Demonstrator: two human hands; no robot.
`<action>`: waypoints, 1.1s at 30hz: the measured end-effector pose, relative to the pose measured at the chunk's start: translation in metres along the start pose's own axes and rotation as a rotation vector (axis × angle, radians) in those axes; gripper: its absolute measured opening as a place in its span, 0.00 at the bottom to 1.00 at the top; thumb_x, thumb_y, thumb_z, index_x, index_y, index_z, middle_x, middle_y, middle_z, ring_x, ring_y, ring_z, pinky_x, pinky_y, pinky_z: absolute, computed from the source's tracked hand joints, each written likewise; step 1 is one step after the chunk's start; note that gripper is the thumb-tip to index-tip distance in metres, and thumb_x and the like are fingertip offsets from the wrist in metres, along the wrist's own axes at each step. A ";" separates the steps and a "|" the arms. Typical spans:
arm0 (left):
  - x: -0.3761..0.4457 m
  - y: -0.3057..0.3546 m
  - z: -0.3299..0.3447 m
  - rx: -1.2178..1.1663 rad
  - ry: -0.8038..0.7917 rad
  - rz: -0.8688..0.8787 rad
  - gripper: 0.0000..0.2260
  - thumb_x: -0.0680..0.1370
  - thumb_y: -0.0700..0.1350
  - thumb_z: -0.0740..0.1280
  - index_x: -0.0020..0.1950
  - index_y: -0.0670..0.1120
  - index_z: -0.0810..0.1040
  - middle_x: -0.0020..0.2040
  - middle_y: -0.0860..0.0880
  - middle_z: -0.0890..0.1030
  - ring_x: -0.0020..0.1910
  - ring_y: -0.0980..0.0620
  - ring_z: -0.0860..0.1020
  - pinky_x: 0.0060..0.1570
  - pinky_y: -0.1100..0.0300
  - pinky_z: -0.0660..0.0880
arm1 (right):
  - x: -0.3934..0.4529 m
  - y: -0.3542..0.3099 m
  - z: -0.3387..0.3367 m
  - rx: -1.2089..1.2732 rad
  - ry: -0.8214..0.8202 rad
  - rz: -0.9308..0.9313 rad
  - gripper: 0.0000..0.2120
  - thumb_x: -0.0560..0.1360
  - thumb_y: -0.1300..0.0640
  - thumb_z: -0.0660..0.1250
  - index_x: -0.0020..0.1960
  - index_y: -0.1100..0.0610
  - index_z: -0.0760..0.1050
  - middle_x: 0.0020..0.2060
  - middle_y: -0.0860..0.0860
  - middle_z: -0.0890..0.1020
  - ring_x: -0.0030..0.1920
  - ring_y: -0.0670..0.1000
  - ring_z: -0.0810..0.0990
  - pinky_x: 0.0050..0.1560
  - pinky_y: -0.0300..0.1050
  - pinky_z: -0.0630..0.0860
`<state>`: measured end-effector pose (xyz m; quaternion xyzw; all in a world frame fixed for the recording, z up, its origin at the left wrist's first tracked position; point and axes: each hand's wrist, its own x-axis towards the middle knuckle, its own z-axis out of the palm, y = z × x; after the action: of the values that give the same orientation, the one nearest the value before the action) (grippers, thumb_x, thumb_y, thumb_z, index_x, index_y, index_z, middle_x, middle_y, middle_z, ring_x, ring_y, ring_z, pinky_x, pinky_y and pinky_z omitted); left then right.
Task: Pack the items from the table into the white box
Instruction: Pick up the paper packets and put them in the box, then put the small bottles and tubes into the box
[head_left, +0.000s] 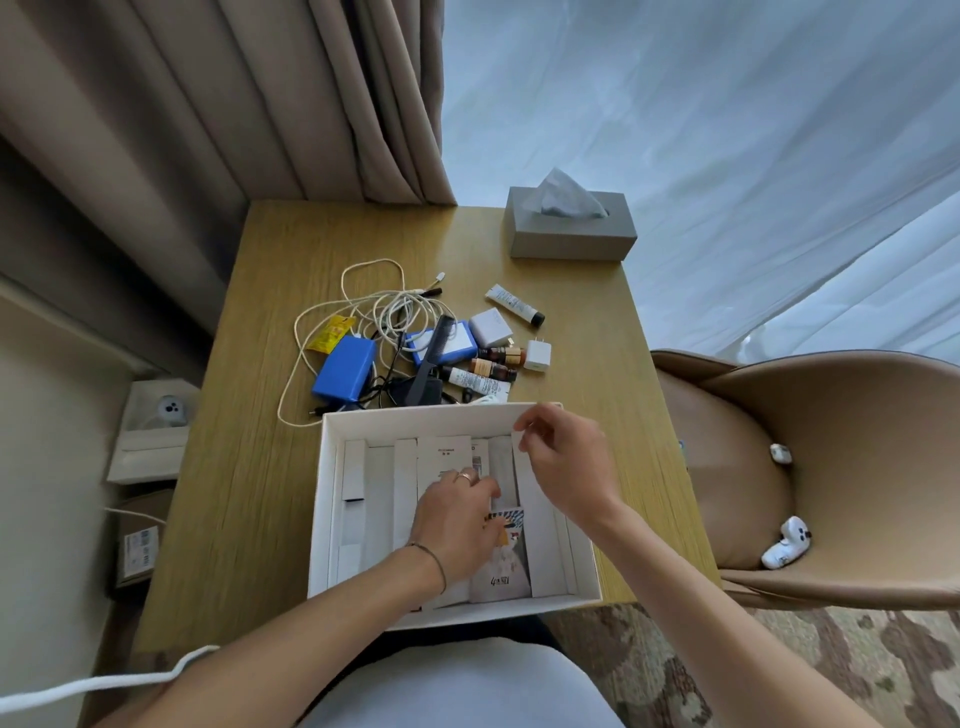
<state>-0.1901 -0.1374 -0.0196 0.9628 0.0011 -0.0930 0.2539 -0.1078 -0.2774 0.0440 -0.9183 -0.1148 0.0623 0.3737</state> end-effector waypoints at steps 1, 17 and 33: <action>-0.002 0.002 -0.009 -0.030 0.050 0.024 0.12 0.77 0.52 0.66 0.59 0.53 0.78 0.54 0.54 0.78 0.56 0.52 0.75 0.54 0.58 0.73 | 0.005 -0.002 0.000 0.007 -0.005 -0.002 0.08 0.77 0.62 0.65 0.46 0.51 0.80 0.33 0.46 0.82 0.32 0.49 0.79 0.35 0.53 0.78; 0.069 -0.025 -0.112 -0.154 0.278 -0.135 0.09 0.76 0.43 0.66 0.54 0.54 0.79 0.45 0.56 0.79 0.47 0.55 0.75 0.43 0.60 0.73 | 0.150 -0.002 0.028 -0.407 -0.473 -0.045 0.13 0.77 0.58 0.65 0.59 0.50 0.81 0.55 0.50 0.84 0.53 0.53 0.82 0.49 0.47 0.80; 0.100 -0.037 -0.106 -0.153 0.146 -0.302 0.07 0.77 0.44 0.66 0.51 0.53 0.81 0.48 0.55 0.81 0.49 0.55 0.78 0.50 0.54 0.78 | 0.181 0.033 0.066 -0.852 -0.859 -0.640 0.15 0.73 0.51 0.68 0.58 0.56 0.79 0.50 0.55 0.75 0.43 0.53 0.74 0.35 0.46 0.71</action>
<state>-0.0750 -0.0577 0.0352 0.9338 0.1710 -0.0597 0.3086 0.0590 -0.2096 -0.0318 -0.7999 -0.5334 0.2568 -0.0991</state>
